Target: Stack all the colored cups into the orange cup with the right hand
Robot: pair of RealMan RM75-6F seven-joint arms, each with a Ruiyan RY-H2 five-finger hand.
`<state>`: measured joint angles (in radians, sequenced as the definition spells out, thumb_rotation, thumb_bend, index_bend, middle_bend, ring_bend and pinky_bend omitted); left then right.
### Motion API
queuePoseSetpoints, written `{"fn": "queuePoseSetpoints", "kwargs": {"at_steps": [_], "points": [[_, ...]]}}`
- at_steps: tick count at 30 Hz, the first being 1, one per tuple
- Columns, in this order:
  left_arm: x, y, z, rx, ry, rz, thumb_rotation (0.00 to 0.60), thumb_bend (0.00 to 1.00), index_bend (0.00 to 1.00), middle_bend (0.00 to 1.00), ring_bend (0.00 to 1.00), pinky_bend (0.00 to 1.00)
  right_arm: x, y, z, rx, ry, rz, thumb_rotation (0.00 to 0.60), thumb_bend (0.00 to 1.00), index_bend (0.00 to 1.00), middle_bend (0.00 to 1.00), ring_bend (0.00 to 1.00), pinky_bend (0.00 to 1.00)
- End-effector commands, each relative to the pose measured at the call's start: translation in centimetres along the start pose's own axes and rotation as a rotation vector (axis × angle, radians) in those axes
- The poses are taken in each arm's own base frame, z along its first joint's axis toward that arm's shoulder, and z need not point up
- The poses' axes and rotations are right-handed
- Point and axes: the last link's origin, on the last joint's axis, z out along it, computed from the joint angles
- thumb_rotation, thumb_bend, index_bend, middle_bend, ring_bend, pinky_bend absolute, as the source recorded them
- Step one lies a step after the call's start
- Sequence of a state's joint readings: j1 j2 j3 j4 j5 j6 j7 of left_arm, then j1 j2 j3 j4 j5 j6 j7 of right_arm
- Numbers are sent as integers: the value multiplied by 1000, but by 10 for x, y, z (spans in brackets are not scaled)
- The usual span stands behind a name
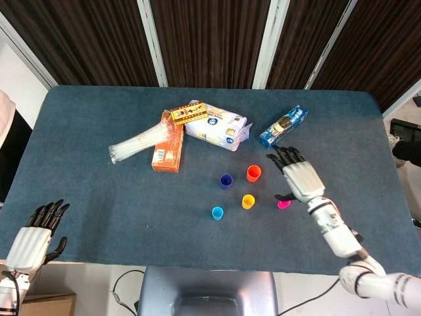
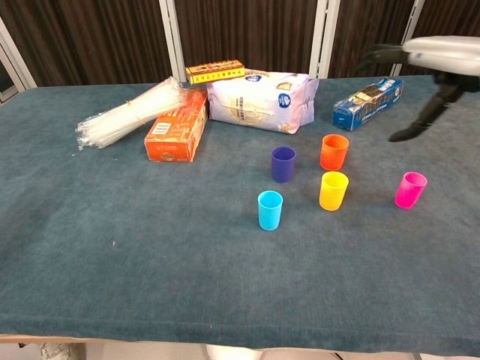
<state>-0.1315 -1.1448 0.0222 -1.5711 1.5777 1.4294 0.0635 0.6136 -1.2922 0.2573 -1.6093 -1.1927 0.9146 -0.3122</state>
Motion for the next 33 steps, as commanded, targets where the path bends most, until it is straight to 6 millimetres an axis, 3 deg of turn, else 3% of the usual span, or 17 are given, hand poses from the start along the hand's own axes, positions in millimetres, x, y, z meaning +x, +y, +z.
{"fn": "queuePoseSetpoints", "kwargs": {"at_steps": [1,4,13,33], "points": [[0,0,-1,-1,-1,0,600,448,0,32,59,109,-12,-45,45,53,-15,-38,600,243,315,0,0,0],[1,0,-3,-3,-1,-1,600,448,0,33,60,109,-27,-62,62,59,-38,-42,600,274,355,0,0,0],[1,-1,-4,-2,-5,-3,600,448,0,33,59,109,-52,-81,87,38,-82,-89,600,336,410,0,0,0],[3,-3,-4,5,5,-7,600,449,0,32,59,109,-72,-94,102,22,-138,-93,600,425,487,0,0,0]]}}
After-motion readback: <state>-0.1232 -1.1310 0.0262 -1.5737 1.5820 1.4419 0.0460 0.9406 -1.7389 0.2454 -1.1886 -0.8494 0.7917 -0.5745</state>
